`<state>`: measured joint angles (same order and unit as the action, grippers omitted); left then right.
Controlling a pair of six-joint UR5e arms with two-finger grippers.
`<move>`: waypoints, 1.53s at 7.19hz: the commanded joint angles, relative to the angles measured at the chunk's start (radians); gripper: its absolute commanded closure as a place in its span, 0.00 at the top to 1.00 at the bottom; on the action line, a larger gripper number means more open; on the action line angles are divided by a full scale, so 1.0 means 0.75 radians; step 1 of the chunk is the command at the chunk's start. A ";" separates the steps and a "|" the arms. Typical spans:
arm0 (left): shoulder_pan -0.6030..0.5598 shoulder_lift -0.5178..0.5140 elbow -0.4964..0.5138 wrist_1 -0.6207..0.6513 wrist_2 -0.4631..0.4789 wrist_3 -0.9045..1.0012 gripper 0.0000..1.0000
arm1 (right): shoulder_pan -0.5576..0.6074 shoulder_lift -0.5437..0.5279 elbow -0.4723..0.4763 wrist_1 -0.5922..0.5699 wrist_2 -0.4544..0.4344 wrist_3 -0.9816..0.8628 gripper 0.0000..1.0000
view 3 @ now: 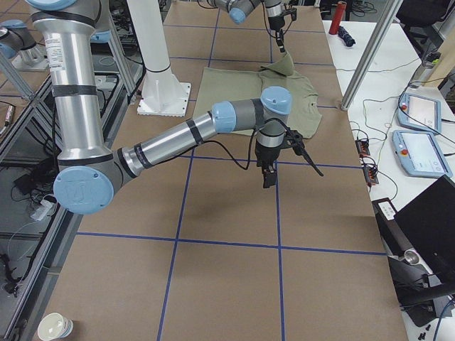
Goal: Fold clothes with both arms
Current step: 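Fold the sleeve with the left gripper across the shirt toward the far shoulder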
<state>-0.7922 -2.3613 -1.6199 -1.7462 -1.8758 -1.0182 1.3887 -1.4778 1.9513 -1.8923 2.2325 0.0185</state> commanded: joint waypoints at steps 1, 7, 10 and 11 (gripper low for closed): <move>0.212 -0.122 0.180 -0.191 0.168 -0.107 0.00 | -0.001 -0.001 0.004 0.001 0.003 0.010 1.00; 0.422 -0.253 0.591 -0.659 0.272 -0.017 0.30 | -0.001 -0.003 -0.004 0.001 -0.001 0.014 1.00; 0.384 -0.224 0.559 -0.691 0.138 -0.035 1.00 | -0.005 0.019 -0.031 0.003 0.038 0.022 1.00; 0.294 -0.216 0.528 -0.577 -0.050 -0.017 1.00 | -0.009 0.086 -0.069 0.003 0.099 0.022 1.00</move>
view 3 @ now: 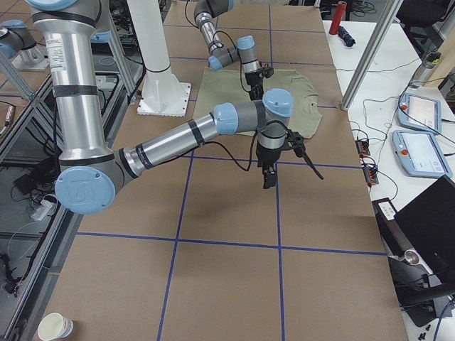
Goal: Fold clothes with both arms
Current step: 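Fold the sleeve with the left gripper across the shirt toward the far shoulder, then release the sleeve and lift the left gripper away while the right gripper reaches in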
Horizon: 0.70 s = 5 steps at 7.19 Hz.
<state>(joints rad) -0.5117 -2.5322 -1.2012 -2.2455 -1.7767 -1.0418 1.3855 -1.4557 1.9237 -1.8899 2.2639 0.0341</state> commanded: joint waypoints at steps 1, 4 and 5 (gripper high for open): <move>-0.127 0.022 -0.132 0.347 -0.216 0.128 1.00 | -0.015 0.134 -0.096 0.000 0.090 0.006 1.00; -0.415 0.213 -0.365 0.640 -0.436 0.514 1.00 | -0.261 0.381 -0.113 0.000 0.066 0.458 1.00; -0.497 0.269 -0.388 0.640 -0.476 0.631 1.00 | -0.370 0.476 -0.127 0.000 -0.035 0.599 1.00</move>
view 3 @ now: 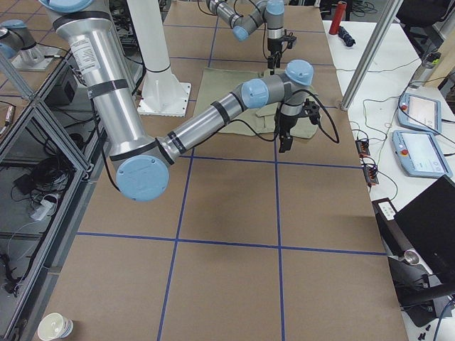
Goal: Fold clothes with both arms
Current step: 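Release the sleeve and lift the left gripper away while the right gripper reaches in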
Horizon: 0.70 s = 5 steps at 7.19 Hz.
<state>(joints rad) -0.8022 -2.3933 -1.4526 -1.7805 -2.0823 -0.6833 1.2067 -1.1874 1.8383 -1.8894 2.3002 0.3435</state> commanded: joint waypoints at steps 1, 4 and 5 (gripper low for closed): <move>-0.196 0.131 -0.055 0.020 -0.135 0.270 1.00 | -0.264 0.240 -0.062 0.001 -0.221 0.346 1.00; -0.368 0.262 -0.057 0.004 -0.287 0.543 1.00 | -0.608 0.615 -0.486 0.223 -0.562 0.784 0.94; -0.405 0.274 -0.053 0.003 -0.360 0.559 1.00 | -0.684 0.739 -0.684 0.283 -0.677 0.838 0.92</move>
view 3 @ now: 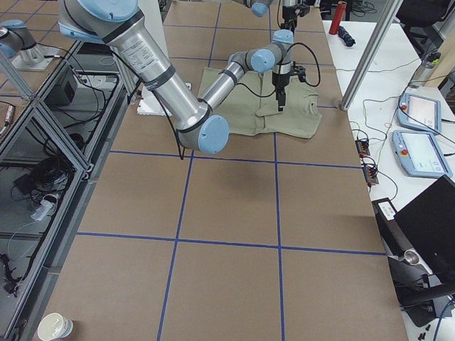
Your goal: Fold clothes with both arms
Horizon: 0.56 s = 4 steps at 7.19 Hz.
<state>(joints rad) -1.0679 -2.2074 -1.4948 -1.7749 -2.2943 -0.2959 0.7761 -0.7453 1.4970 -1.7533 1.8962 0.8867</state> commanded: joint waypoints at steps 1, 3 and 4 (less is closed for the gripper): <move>-0.065 0.027 0.005 -0.004 -0.105 0.045 1.00 | -0.153 0.242 -0.381 0.141 -0.180 0.157 0.87; -0.069 0.027 0.007 -0.006 -0.115 0.047 1.00 | -0.235 0.298 -0.496 0.217 -0.284 0.192 0.73; -0.069 0.029 0.007 -0.006 -0.115 0.047 1.00 | -0.263 0.308 -0.525 0.237 -0.335 0.190 0.70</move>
<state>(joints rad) -1.1186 -2.1874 -1.4902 -1.7792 -2.3783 -0.2618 0.6099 -0.5336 1.1441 -1.6001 1.6932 1.0242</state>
